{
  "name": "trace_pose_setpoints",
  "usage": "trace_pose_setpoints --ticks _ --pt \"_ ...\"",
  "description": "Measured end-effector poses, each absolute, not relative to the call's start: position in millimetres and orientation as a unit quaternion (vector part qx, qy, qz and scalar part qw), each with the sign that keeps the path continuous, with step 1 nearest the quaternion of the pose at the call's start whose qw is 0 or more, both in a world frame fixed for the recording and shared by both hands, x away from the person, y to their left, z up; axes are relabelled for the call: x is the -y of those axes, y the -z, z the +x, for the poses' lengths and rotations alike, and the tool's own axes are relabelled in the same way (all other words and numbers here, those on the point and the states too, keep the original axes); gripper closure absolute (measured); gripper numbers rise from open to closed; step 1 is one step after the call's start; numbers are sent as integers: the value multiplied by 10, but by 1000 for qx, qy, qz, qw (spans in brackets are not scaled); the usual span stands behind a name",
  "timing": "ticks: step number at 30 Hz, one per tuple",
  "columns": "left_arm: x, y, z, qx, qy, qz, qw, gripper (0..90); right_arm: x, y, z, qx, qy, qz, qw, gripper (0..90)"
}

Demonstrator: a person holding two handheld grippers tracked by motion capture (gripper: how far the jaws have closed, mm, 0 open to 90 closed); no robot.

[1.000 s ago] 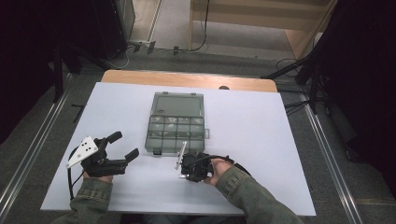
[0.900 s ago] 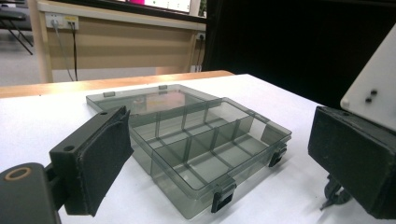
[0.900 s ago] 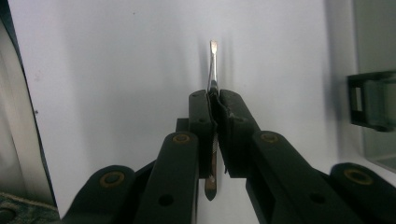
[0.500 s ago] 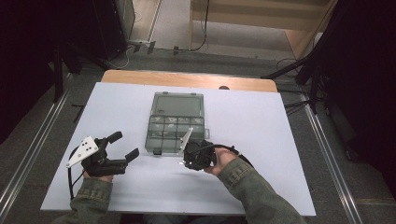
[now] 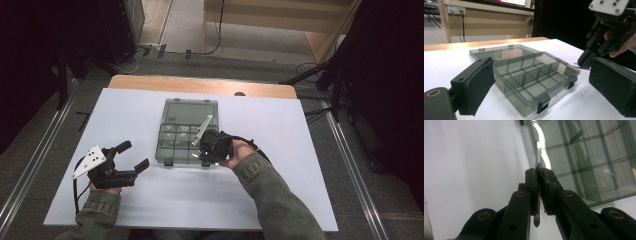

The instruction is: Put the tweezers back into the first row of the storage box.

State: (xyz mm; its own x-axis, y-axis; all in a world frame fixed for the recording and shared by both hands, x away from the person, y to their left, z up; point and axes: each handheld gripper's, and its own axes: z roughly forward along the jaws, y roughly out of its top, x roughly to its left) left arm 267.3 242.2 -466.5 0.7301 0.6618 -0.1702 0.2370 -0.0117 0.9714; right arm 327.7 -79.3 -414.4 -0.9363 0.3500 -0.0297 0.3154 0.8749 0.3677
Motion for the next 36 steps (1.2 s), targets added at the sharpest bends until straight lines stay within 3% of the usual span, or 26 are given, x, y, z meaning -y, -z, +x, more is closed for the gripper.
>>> trace_pose_setpoints --ticks 22,36 --pt "-2424 4665 2676 -325 -168 690 625 57 767 3984 3809 -964 -173 191 73 858" --pt "-2414 4669 2682 -326 -165 689 626 58 687 4104 4013 -965 -154 185 100 858"
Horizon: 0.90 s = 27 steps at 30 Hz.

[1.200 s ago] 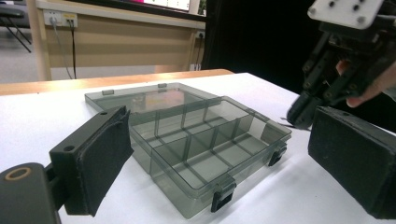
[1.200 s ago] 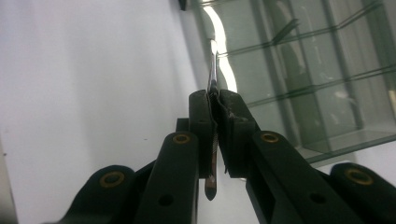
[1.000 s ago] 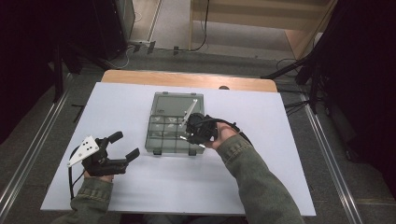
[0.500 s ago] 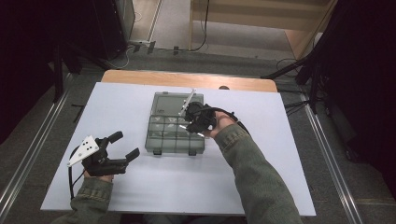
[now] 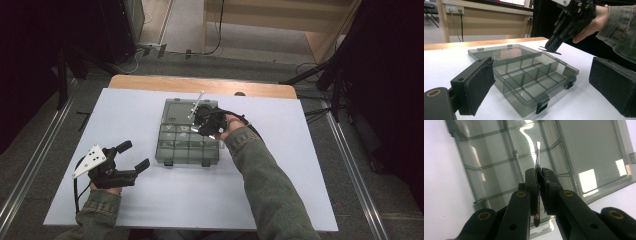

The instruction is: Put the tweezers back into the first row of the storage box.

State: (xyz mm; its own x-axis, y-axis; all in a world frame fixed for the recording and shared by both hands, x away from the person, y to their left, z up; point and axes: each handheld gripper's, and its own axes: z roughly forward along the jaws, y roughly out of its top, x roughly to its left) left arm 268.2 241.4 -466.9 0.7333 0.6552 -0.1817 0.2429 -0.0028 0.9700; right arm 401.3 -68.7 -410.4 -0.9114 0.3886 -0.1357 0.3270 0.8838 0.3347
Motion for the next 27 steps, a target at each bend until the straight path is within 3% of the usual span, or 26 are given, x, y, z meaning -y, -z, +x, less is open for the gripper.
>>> trace_pose_setpoints --ticks 15,18,27 --pt "-2417 4670 2686 -329 -164 689 625 57 586 4288 4120 -968 -142 165 121 847" --pt "-2416 4671 2686 -328 -164 690 624 57 581 4281 4115 -964 -143 185 123 722" --pt "-2415 4672 2687 -328 -165 691 623 57 560 4221 4037 -961 -150 191 135 556"
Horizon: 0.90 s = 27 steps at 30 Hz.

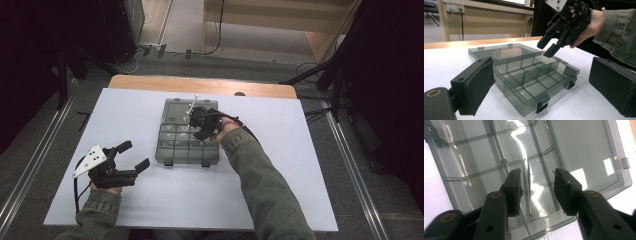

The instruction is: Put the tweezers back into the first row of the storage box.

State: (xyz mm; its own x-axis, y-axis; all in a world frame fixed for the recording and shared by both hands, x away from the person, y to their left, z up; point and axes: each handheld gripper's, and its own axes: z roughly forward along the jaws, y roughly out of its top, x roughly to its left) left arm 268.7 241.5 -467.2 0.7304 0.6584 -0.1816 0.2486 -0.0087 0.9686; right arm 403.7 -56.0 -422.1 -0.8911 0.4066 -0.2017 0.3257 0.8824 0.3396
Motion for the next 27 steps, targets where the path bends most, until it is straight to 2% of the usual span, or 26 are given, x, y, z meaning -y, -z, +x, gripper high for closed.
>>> trace_pose_setpoints --ticks 1,7,8,9,10,15,16,17,27 --pt "-2415 4672 2688 -328 -165 691 623 57 560 4214 4029 -959 -152 194 137 533" --pt "-2414 4672 2687 -328 -164 690 624 57 574 4182 4020 -946 -154 253 131 237" --pt "-2413 4672 2688 -328 -165 690 624 57 574 4182 4020 -946 -154 253 131 237" --pt "-2413 4673 2689 -328 -165 690 623 58 586 4179 4015 -943 -150 264 134 193" --pt "-2413 4673 2689 -328 -165 690 623 58 586 4179 4015 -943 -150 264 134 193" --pt "-2413 4673 2689 -328 -166 690 623 57 634 4145 3975 -940 -154 275 128 66" --pt "-2412 4673 2689 -328 -165 690 623 57 634 4145 3975 -940 -154 275 128 66" --pt "-2411 4673 2688 -328 -165 690 623 57 663 4127 3954 -939 -162 277 124 16" --pt "-2408 4674 2687 -327 -165 691 623 57 868 4102 3837 -922 -208 304 116 0"
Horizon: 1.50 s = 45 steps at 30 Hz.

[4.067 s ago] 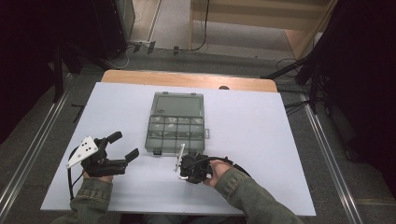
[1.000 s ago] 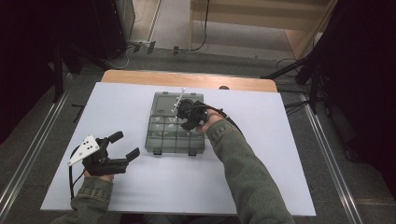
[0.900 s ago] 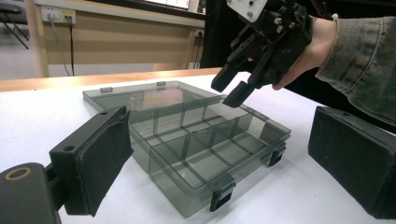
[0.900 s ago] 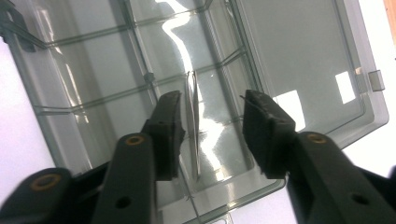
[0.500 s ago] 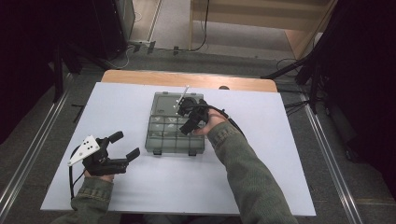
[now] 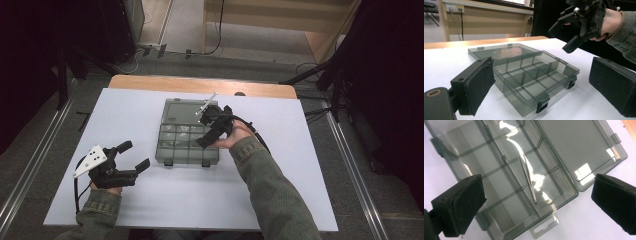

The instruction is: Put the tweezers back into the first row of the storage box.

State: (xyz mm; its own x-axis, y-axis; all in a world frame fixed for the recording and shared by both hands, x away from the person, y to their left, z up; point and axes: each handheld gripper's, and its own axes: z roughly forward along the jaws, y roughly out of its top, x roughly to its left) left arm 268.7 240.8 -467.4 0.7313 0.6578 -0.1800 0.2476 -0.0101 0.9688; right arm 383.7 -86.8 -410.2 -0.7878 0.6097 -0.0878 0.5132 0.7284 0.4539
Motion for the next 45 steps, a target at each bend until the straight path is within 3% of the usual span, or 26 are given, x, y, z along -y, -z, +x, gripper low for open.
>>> trace_pose_setpoints --ticks 26,45 --pt "-2375 4679 2694 -325 -161 695 621 57 1542 4207 3264 -857 -276 407 150 0" --pt "-2369 4671 2682 -320 -165 700 616 57 2038 4430 2770 -816 -363 418 169 0"
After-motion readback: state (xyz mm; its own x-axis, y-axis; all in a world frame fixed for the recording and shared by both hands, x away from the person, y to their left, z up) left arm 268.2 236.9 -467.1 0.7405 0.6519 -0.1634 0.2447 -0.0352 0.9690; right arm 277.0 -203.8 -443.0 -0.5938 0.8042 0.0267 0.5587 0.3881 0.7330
